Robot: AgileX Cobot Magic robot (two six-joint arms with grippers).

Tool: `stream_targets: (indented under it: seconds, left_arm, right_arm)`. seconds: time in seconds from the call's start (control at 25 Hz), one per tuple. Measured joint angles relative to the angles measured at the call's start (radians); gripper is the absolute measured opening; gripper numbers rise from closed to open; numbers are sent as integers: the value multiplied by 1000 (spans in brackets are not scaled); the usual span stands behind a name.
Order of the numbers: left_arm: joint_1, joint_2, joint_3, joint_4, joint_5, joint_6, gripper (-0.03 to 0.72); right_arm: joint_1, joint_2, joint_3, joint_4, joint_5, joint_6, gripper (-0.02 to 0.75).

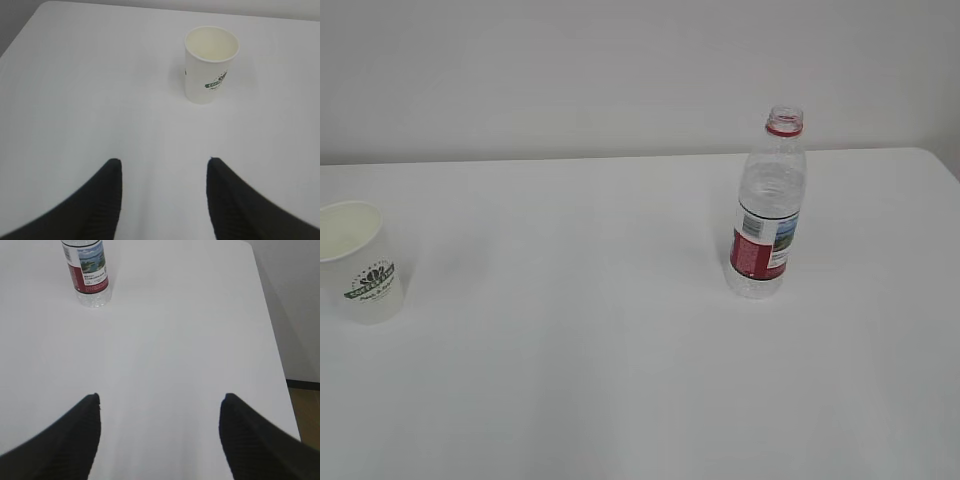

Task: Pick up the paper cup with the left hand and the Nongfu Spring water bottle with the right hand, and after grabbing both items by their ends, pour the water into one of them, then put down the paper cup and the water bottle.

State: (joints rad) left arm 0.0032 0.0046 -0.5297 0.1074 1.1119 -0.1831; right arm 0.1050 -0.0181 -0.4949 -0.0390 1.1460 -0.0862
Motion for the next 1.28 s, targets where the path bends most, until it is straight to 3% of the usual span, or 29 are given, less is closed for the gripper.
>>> stream_targets:
  seconds: [1.28]
  left_arm:
    - [0,0,0,0,0,0,318]
  right_arm:
    - [0,0,0,0,0,0,563]
